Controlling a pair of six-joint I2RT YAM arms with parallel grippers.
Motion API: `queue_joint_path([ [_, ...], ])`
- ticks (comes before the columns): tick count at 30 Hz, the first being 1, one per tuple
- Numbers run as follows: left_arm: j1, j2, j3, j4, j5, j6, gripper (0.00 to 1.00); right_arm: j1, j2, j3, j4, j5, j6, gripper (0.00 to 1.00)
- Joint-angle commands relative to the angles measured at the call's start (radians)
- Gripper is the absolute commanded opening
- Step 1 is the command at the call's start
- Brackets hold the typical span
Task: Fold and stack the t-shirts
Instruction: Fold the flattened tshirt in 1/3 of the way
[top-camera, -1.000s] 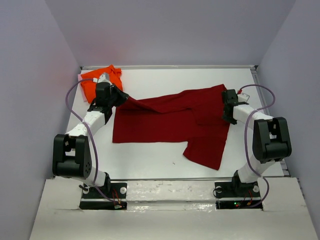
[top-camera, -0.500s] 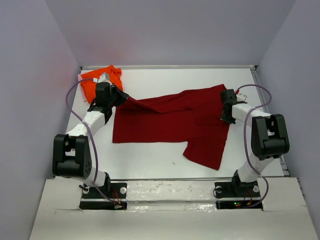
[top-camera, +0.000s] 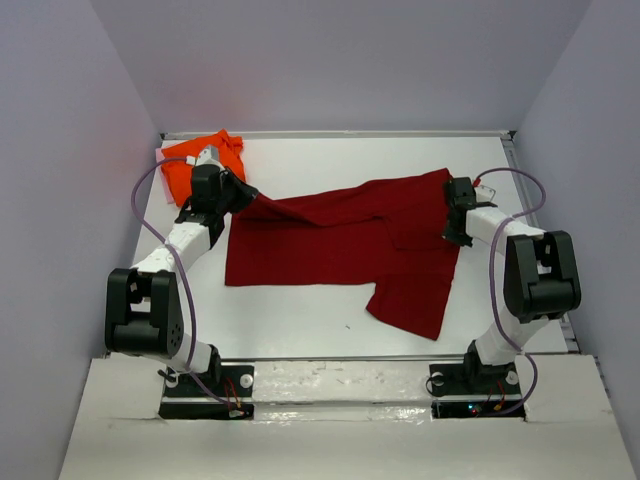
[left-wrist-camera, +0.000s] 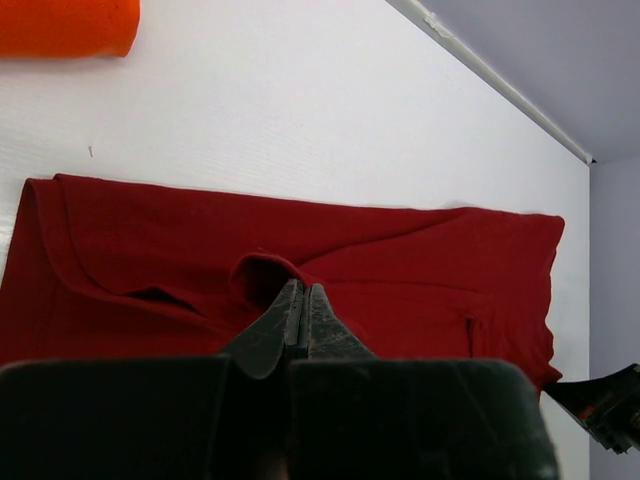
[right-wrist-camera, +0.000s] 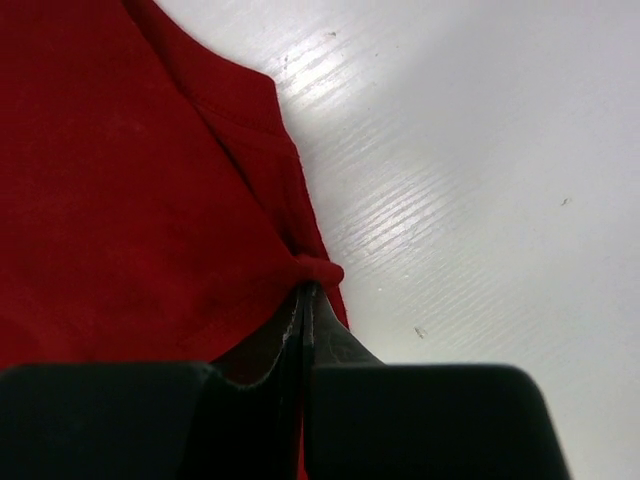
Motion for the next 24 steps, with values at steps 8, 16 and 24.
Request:
queue_joint_path([
  [8,0.003,-0.046,-0.016,0.052,0.017,0.001,0.0,-0.008,-0.077,0.033,0.039,-0.03,-0.014,0.48],
  [16,0.003,-0.048,-0.022,0.06,0.026,-0.003,0.0,-0.06,-0.048,0.04,0.053,-0.079,-0.02,0.66],
  [24,0.003,-0.048,-0.023,0.063,0.028,-0.003,0.0,-0.118,-0.019,0.045,0.085,-0.182,-0.031,0.61],
])
